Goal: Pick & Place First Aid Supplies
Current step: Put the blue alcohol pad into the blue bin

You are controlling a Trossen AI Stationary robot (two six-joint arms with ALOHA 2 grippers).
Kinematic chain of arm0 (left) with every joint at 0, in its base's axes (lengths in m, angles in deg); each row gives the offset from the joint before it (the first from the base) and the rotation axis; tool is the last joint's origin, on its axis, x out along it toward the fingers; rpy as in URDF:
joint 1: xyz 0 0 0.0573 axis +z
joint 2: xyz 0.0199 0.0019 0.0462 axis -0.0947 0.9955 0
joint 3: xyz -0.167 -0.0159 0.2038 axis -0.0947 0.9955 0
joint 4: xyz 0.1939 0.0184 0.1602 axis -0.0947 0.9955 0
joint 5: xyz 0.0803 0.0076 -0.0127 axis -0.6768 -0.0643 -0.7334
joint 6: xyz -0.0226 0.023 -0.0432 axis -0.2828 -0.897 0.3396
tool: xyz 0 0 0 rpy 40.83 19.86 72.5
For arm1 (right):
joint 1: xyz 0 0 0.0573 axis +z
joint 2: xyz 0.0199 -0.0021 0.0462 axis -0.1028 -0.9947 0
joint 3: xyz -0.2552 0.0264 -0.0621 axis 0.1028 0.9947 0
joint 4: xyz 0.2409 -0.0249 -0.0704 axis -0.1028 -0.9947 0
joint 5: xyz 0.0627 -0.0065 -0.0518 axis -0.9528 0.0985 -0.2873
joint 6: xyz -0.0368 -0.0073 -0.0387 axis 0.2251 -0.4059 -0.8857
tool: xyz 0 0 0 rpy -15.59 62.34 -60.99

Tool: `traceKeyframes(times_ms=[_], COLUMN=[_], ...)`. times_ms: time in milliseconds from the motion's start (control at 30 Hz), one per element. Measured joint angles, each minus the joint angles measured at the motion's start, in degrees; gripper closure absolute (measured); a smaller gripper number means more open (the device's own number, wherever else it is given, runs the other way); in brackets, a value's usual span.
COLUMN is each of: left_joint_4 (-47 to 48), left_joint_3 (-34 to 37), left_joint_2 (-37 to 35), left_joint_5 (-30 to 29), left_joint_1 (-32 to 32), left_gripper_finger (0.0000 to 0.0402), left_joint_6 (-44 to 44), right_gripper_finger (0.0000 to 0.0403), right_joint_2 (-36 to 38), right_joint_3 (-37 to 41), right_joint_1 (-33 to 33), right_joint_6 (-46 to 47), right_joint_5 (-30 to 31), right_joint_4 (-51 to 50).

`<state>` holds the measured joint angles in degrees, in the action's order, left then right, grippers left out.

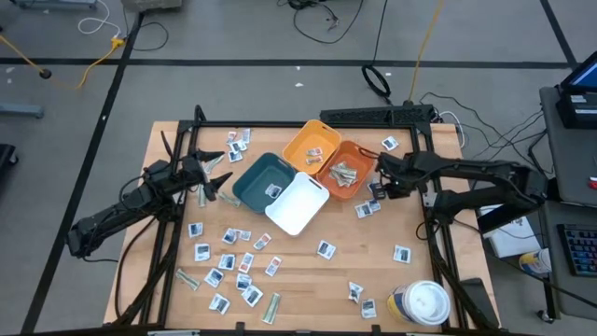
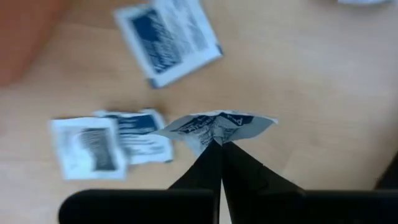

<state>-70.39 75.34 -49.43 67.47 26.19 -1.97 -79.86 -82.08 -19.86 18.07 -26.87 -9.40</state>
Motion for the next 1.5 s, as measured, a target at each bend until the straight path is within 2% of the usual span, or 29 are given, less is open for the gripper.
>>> traceKeyframes(times_ms=[267,533,967,1500], left_joint_4=[0.0,0.0,0.0,0.0], left_joint_3=[0.0,0.0,0.0,0.0], left_joint_2=[0.0,0.0,0.0,0.0], left_joint_5=[0.0,0.0,0.0,0.0], left_joint_1=[0.0,0.0,0.0,0.0], left_gripper_finger=[0.0034,0.0034,0.0034,0.0034], left_joint_6=[0.0,0.0,0.0,0.0], right_gripper_finger=[0.0403,0.0403,0.0403,0.0403], right_joint_2=[-0.2,-5.0,-27.2,-52.1], right_joint_3=[-12.8,-24.2,-48.9,-81.9], right_joint_1=[0.0,0.0,5.2,8.3], right_joint_6=[-6.4,-13.1,-29.0,-38.9], right_joint_5=[0.2,0.2,0.0,-0.2], right_joint_4=[-11.9,-22.3,-23.8,-22.9])
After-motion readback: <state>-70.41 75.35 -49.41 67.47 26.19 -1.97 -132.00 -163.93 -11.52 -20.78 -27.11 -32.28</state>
